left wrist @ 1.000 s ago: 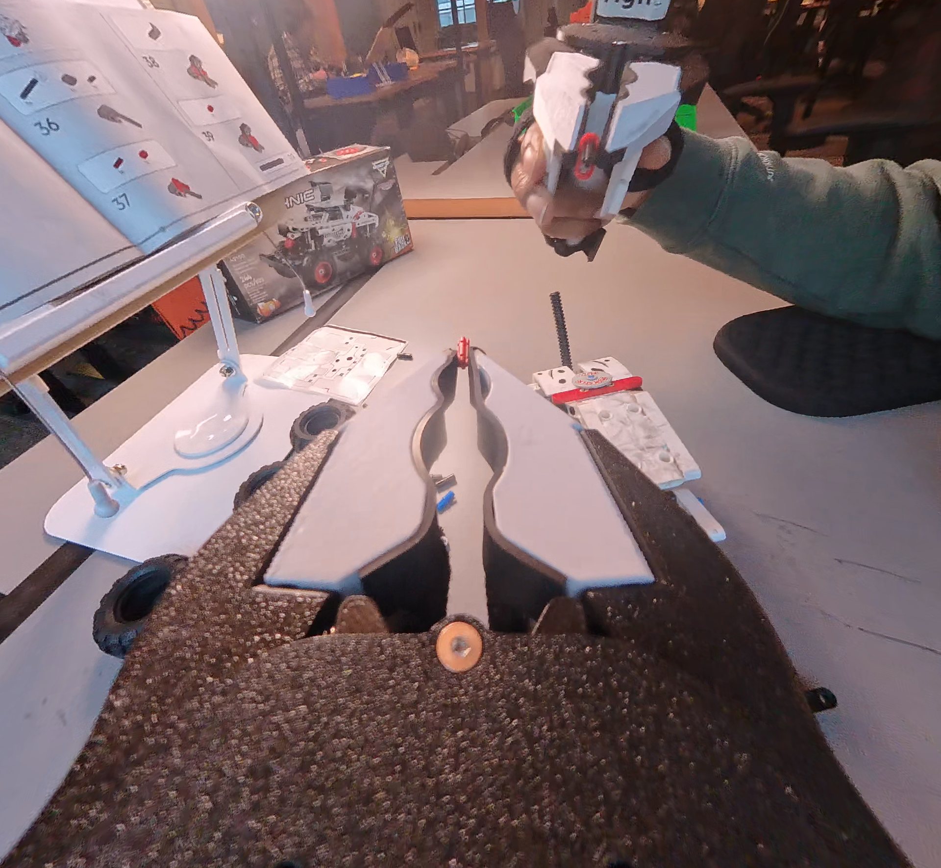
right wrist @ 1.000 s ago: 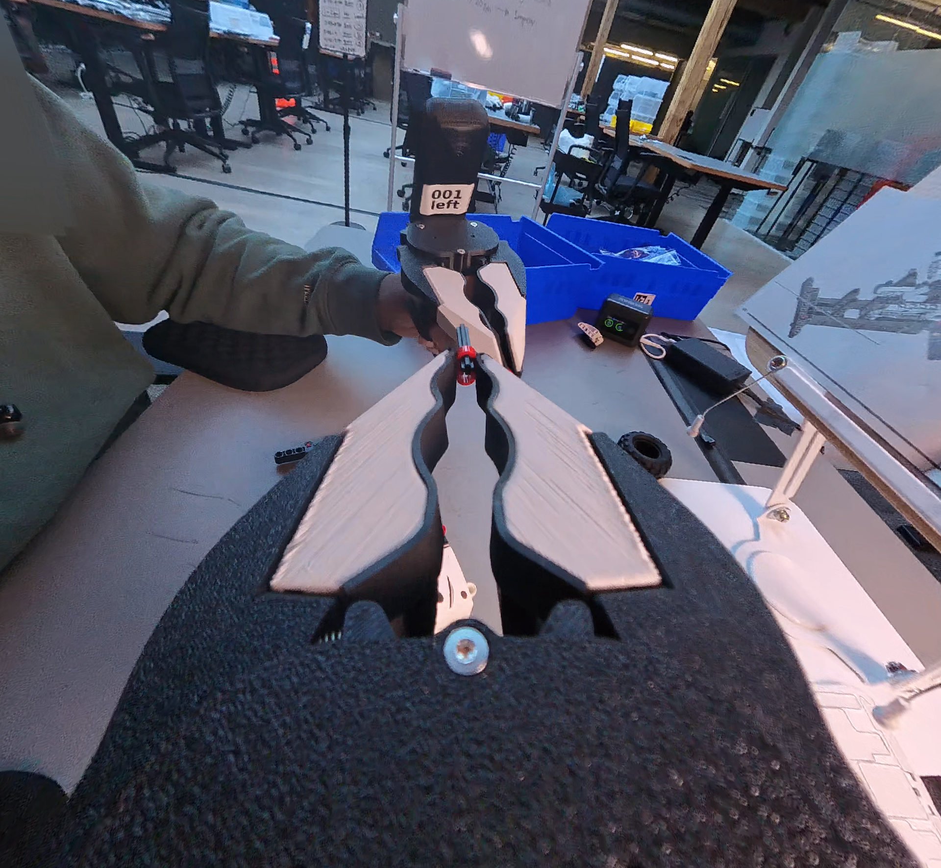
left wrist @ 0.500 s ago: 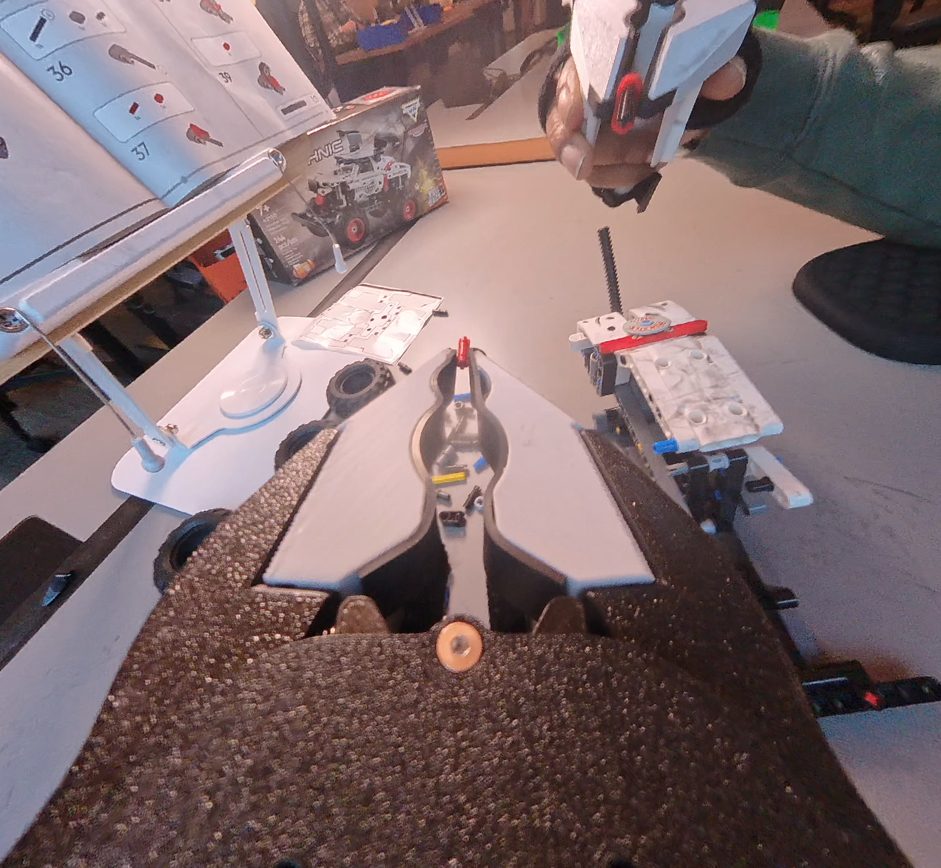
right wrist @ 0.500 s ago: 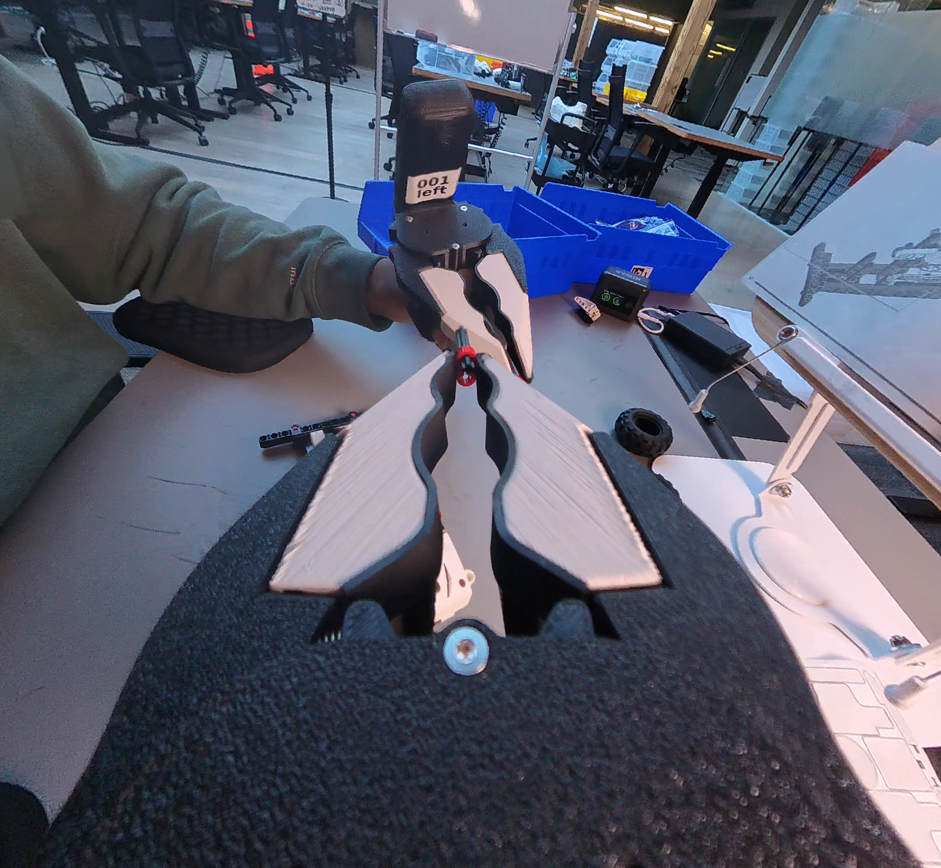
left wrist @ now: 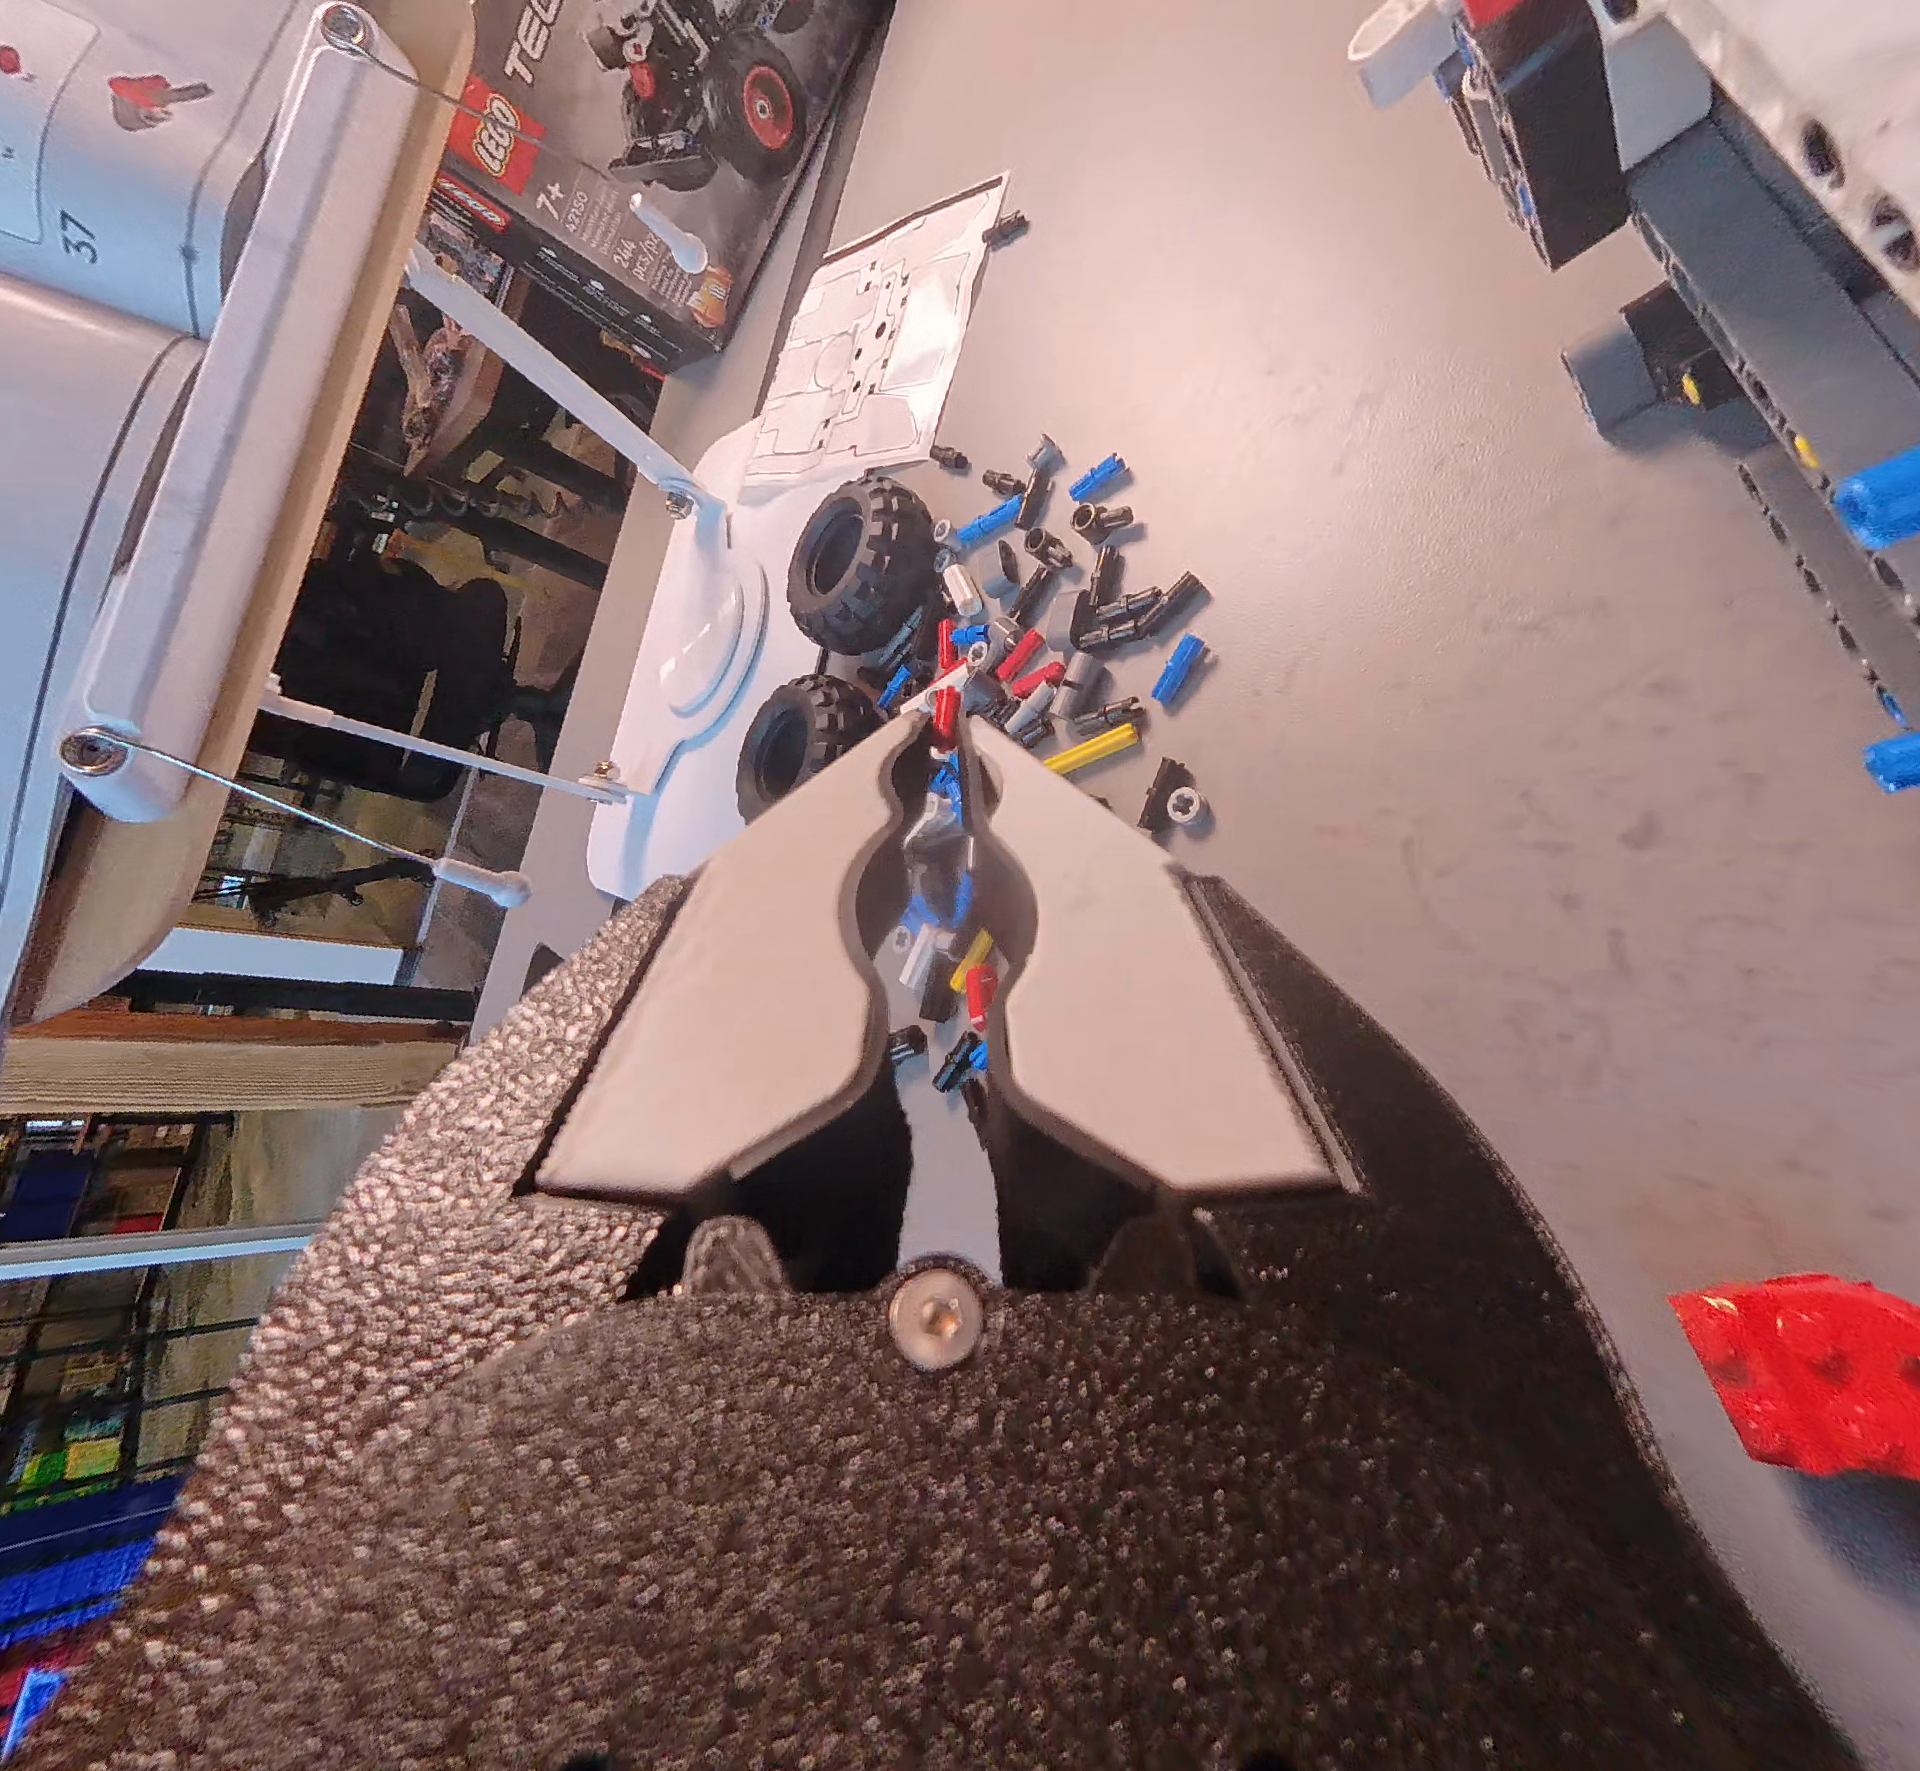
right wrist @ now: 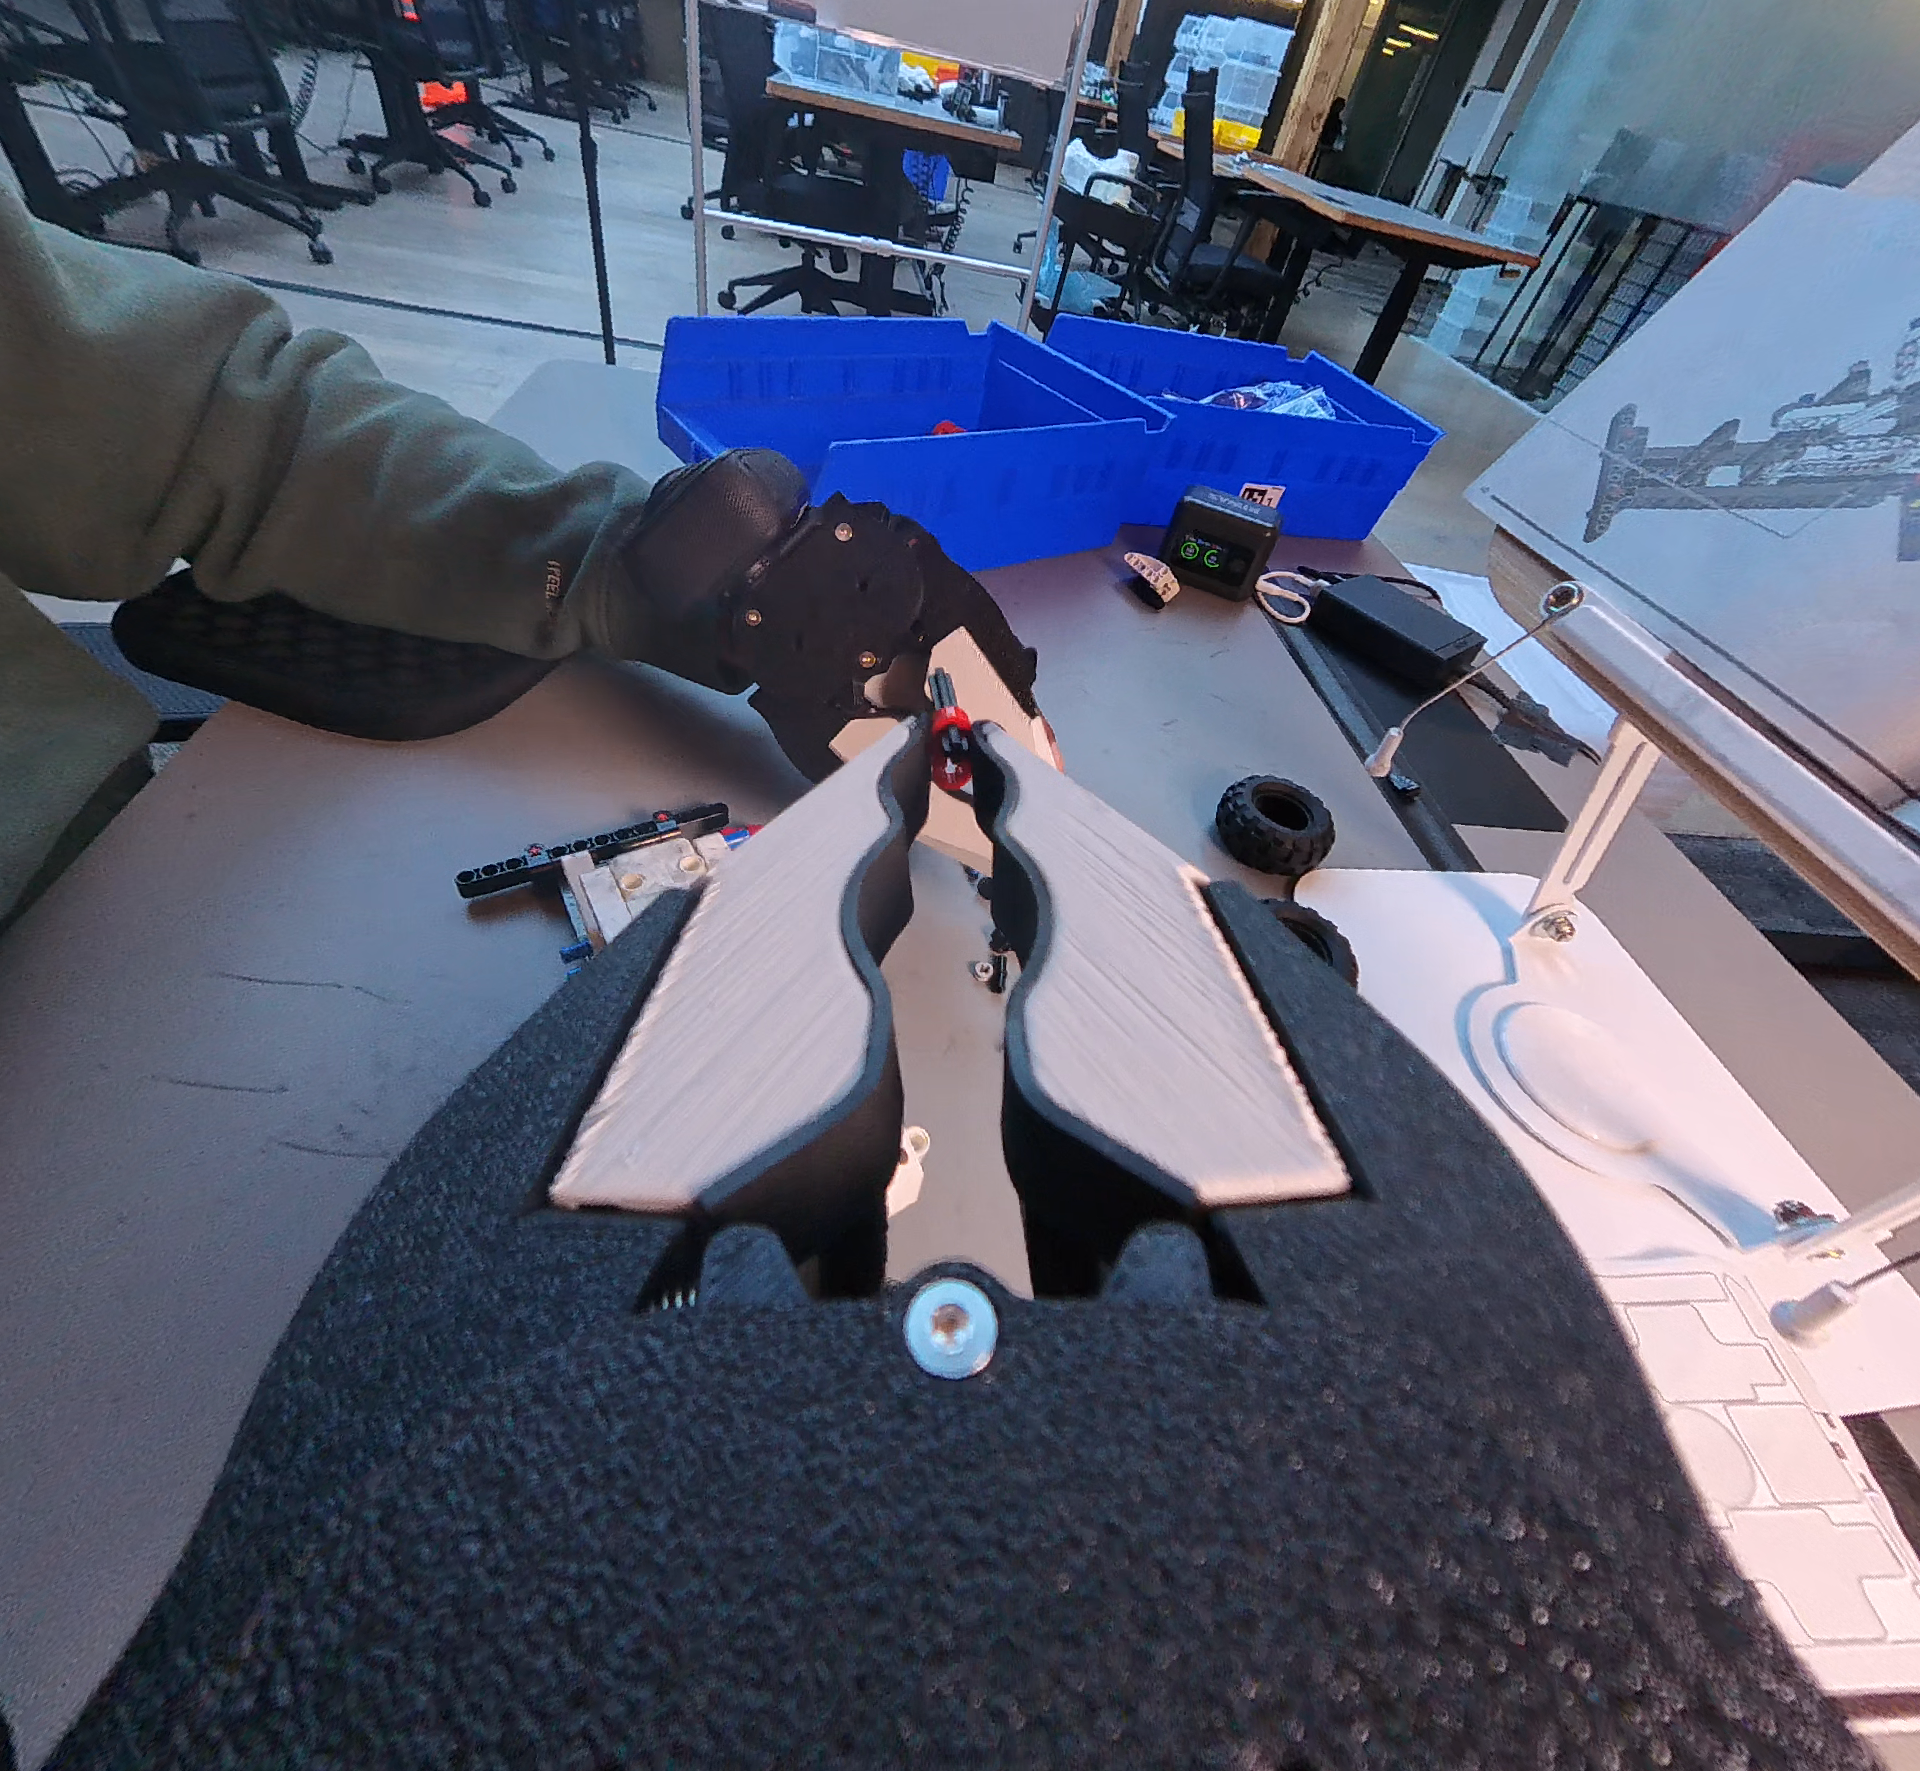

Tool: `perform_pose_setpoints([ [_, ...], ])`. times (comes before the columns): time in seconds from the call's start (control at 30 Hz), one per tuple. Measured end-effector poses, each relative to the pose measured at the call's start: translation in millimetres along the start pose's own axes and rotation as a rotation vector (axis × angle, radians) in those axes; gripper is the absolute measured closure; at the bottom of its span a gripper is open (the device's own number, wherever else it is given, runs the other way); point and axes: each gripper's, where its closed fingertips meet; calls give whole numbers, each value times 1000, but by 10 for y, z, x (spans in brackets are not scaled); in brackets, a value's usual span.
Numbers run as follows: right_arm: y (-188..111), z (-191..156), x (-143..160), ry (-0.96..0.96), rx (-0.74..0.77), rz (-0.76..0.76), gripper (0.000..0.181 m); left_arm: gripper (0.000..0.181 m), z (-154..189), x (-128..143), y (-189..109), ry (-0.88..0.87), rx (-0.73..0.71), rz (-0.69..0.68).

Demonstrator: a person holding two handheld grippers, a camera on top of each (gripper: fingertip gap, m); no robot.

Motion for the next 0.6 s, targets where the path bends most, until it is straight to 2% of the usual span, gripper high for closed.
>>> perform_pose_setpoints([
  [0.07, 4, 3, 18, 3, 1, -4, 175, 174, 3, 14, 4, -19, 8, 4],
  [0.13, 10, 3, 38, 4, 1, -9, 175, 162, -7, -39, -21, -106, 28, 54],
  [0.27, 11, -7, 58, 4, -3, -14, 175, 151, -194, -566, -323, -461, 152, 376],
  [0.33, 19, -12, 69, 4, -5, -19, 175, 151, -314, -818, -529, -560, 200, 526],
  [0.4, 40, -31, 93, -1, -11, -31, 174, 155, -364, -967, -649, -570, 215, 585],
  [0.53, 135, -102, 179, -37, -19, -87, 174, 168, -278, -1167, -711, -507, 252, 599],
  [0.6, 147, -110, 200, -56, -13, -105, 174, 172, -249, -1186, -715, -486, 259, 585],
])
Point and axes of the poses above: each gripper's, where its closed fingertips meet, y out along the fingers, x out of its underside, z = x × y across the jaws, and after that the axes turned 12 degrees about y, right-handed
